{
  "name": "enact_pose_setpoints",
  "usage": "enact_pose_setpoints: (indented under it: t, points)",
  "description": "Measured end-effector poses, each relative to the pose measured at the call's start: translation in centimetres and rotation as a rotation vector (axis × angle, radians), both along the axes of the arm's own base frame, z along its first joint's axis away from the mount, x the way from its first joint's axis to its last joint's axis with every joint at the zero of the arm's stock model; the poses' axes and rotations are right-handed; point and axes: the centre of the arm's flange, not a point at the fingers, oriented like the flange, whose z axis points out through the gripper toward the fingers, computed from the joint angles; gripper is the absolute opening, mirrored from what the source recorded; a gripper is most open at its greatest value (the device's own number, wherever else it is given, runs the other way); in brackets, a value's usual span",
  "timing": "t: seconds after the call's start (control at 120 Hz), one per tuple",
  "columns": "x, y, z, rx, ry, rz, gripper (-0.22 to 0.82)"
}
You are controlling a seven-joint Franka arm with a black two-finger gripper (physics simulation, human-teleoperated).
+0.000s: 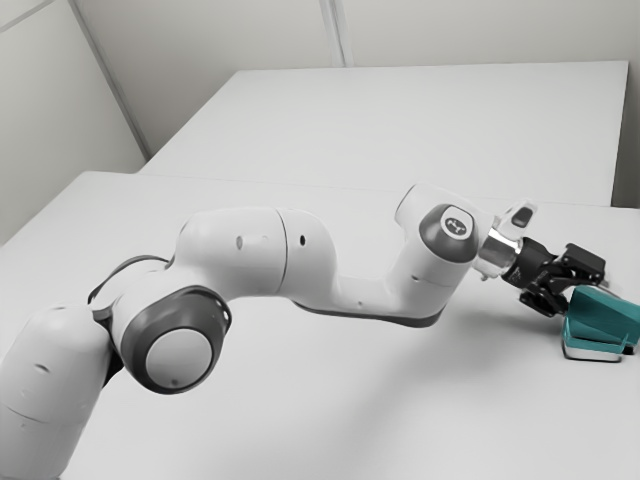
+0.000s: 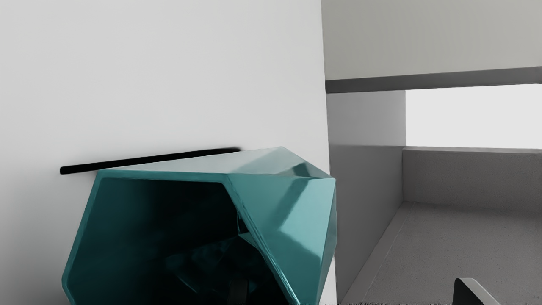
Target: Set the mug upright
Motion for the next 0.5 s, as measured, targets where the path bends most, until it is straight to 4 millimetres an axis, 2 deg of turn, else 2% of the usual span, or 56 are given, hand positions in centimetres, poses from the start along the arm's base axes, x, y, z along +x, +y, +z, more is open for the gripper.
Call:
enact_pose_setpoints:
  t: [0.125, 0.5]
  points:
    - [-0.2, -0.3, 0.1, -0.017, -0.007, -0.014, 0.31]
    - [-0.4, -1.1, 1.2, -0.046, -0.064, -0.049, -0.06]
